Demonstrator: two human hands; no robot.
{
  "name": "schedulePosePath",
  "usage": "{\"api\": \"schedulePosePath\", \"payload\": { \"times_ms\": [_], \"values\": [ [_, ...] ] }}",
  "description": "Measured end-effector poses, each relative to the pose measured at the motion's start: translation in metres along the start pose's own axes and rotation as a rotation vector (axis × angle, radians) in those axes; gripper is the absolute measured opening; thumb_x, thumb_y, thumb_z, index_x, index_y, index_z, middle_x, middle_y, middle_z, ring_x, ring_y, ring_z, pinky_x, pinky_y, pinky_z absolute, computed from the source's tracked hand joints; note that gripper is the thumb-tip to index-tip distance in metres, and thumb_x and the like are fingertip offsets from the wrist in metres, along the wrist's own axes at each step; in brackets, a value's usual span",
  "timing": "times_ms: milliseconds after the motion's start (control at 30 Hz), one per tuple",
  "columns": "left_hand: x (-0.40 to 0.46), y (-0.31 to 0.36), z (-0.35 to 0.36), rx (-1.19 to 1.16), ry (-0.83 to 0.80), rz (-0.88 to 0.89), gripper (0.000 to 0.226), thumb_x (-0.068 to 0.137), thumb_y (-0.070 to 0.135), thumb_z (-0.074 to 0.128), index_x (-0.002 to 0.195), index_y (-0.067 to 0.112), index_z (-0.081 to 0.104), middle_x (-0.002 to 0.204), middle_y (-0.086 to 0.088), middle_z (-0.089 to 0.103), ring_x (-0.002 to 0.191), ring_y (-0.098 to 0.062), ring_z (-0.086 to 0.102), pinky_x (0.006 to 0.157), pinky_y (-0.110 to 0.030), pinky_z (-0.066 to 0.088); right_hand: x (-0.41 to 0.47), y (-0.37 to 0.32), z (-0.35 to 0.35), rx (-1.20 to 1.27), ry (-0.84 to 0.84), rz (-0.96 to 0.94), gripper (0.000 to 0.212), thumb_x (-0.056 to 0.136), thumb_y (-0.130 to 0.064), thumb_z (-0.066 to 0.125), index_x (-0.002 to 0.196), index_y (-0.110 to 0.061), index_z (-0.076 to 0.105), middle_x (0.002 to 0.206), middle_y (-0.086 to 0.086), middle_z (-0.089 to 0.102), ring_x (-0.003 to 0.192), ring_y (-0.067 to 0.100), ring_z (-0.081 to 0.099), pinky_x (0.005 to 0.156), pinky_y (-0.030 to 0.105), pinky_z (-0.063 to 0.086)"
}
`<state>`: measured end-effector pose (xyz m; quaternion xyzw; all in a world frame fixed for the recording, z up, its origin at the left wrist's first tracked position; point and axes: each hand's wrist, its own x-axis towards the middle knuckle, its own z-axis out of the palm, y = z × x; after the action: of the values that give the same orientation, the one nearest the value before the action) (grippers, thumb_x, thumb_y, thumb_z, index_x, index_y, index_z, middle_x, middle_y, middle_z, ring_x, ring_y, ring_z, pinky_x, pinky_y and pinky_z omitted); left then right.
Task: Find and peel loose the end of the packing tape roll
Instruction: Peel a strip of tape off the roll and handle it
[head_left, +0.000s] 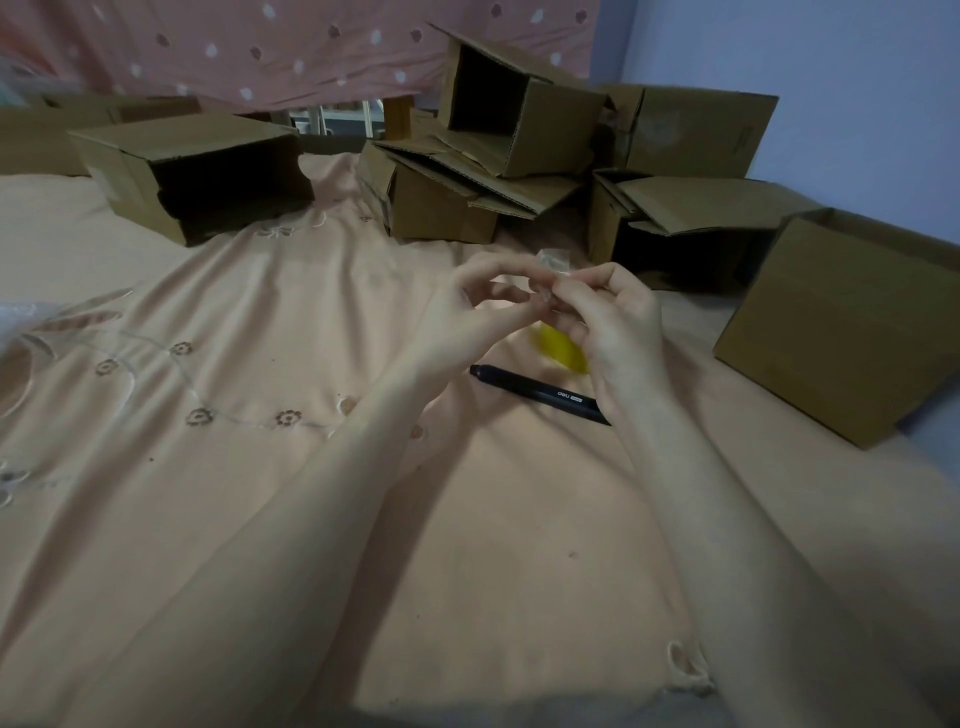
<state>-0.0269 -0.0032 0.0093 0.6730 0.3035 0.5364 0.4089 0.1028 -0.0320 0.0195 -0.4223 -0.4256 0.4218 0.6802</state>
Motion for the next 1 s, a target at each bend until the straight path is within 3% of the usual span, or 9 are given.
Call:
{"api": "schedulePosePath", "payload": {
  "times_ms": [267, 367, 467, 567, 667, 733, 833, 933, 1000],
  "values": [
    [0.002, -0.001, 0.001, 0.055, 0.067, 0.031, 0.013, 0.083, 0.008, 0.072, 0.092, 0.018, 0.07, 0.101, -0.011, 0.068, 0.083, -0.002, 0.059, 0.076, -0.017, 0.046, 0.001, 0.0, -0.001, 0.102, -0.108, 0.04, 0.012, 0.087, 0.001, 0.059, 0.08, -0.006, 0.053, 0.09, 0.021, 0.068, 0.089, 0.026, 0.071, 0.077, 0.033, 0.057],
    [0.003, -0.001, -0.001, 0.049, 0.086, 0.015, 0.011, 0.084, 0.01, 0.071, 0.089, 0.019, 0.071, 0.097, -0.001, 0.069, 0.077, 0.003, 0.058, 0.075, -0.018, 0.045, 0.001, 0.0, 0.0, 0.049, -0.083, 0.004, 0.006, 0.091, -0.007, 0.055, 0.093, -0.012, 0.052, 0.085, 0.01, 0.069, 0.08, 0.022, 0.07, 0.072, 0.033, 0.058],
    [0.003, -0.002, -0.003, 0.045, 0.094, 0.006, 0.011, 0.084, 0.009, 0.071, 0.089, 0.019, 0.072, 0.098, 0.0, 0.068, 0.077, 0.003, 0.058, 0.074, -0.016, 0.044, 0.0, -0.003, 0.0, -0.055, -0.08, -0.03, 0.022, 0.092, -0.007, 0.043, 0.096, -0.019, 0.06, 0.081, 0.003, 0.069, 0.073, 0.018, 0.068, 0.066, 0.03, 0.055],
    [0.004, -0.004, -0.004, 0.045, 0.092, 0.022, 0.012, 0.083, 0.009, 0.072, 0.088, 0.021, 0.073, 0.099, -0.001, 0.068, 0.082, -0.002, 0.061, 0.077, -0.018, 0.046, -0.002, -0.002, 0.0, -0.197, -0.128, -0.087, 0.028, 0.089, 0.003, 0.044, 0.093, -0.016, 0.065, 0.083, -0.004, 0.068, 0.075, 0.015, 0.066, 0.067, 0.029, 0.054],
    [0.004, -0.005, -0.004, 0.043, 0.086, 0.029, 0.01, 0.083, 0.012, 0.072, 0.091, 0.019, 0.073, 0.103, -0.009, 0.07, 0.091, -0.018, 0.068, 0.083, -0.028, 0.053, -0.003, 0.001, 0.0, -0.232, -0.14, -0.125, 0.015, 0.089, -0.002, 0.055, 0.094, -0.012, 0.066, 0.086, -0.001, 0.067, 0.08, 0.014, 0.067, 0.068, 0.025, 0.055],
    [0.004, -0.004, -0.004, 0.05, 0.088, 0.002, 0.011, 0.084, 0.015, 0.072, 0.094, 0.017, 0.073, 0.1, -0.007, 0.072, 0.092, -0.02, 0.07, 0.085, -0.03, 0.055, -0.002, 0.002, -0.001, -0.245, -0.108, -0.158, 0.01, 0.088, -0.004, 0.06, 0.096, -0.006, 0.066, 0.089, 0.002, 0.068, 0.082, 0.01, 0.067, 0.068, 0.023, 0.056],
    [0.004, -0.002, -0.004, 0.059, 0.082, -0.001, 0.016, 0.085, 0.012, 0.071, 0.1, 0.016, 0.071, 0.1, -0.004, 0.073, 0.091, -0.015, 0.07, 0.082, -0.028, 0.055, -0.001, 0.003, -0.001, -0.265, -0.081, -0.201, 0.007, 0.087, -0.001, 0.061, 0.093, 0.002, 0.064, 0.085, 0.002, 0.067, 0.078, 0.005, 0.066, 0.066, 0.022, 0.057],
    [0.003, 0.002, -0.004, 0.045, 0.07, 0.017, 0.022, 0.085, 0.006, 0.069, 0.104, 0.016, 0.065, 0.099, 0.002, 0.069, 0.083, 0.001, 0.066, 0.068, -0.013, 0.049, 0.001, 0.006, -0.002, -0.312, -0.047, -0.244, 0.004, 0.085, -0.002, 0.064, 0.089, -0.001, 0.065, 0.083, 0.002, 0.067, 0.079, 0.011, 0.066, 0.074, 0.031, 0.057],
    [0.002, 0.004, -0.004, 0.062, 0.079, 0.008, 0.02, 0.085, 0.008, 0.07, 0.102, 0.017, 0.064, 0.091, 0.007, 0.068, 0.075, 0.004, 0.063, 0.062, -0.012, 0.047, 0.002, 0.007, -0.005, -0.329, -0.012, -0.263, 0.003, 0.083, -0.005, 0.067, 0.086, -0.005, 0.066, 0.085, 0.005, 0.069, 0.082, 0.017, 0.067, 0.078, 0.037, 0.058]
  ]
}}
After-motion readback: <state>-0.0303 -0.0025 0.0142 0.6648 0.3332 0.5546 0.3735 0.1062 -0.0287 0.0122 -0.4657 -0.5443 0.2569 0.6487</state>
